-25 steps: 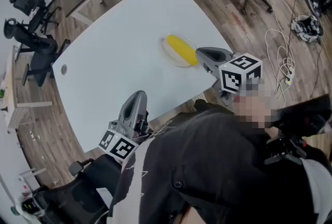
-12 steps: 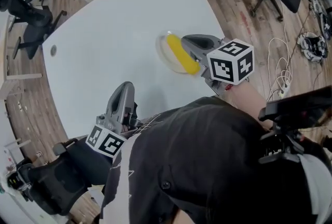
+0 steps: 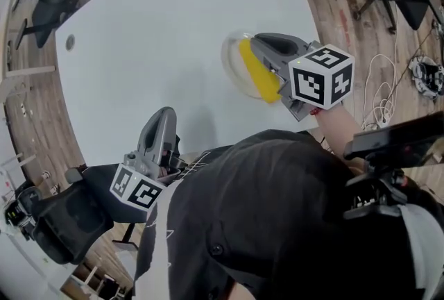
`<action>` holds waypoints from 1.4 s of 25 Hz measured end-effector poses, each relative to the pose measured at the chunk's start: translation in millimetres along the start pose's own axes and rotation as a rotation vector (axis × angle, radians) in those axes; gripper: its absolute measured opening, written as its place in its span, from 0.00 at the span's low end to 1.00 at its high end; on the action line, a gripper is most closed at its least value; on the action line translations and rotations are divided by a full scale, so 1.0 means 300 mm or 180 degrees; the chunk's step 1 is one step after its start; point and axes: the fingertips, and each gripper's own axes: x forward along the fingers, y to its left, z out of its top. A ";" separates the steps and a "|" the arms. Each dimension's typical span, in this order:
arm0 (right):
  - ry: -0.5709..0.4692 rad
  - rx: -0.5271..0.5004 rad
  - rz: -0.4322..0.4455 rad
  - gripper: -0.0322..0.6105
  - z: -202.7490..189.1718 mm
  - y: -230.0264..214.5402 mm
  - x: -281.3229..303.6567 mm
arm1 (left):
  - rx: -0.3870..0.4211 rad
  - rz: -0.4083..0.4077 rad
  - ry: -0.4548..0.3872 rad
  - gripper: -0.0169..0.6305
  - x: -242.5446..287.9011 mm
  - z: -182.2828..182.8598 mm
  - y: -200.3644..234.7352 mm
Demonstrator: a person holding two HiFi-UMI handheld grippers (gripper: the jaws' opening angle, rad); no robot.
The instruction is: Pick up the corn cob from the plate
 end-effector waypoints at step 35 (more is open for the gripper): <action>0.1262 -0.1058 0.0012 0.54 -0.280 0.043 0.085 | -0.0009 -0.0018 0.0007 0.05 -0.034 -0.122 -0.006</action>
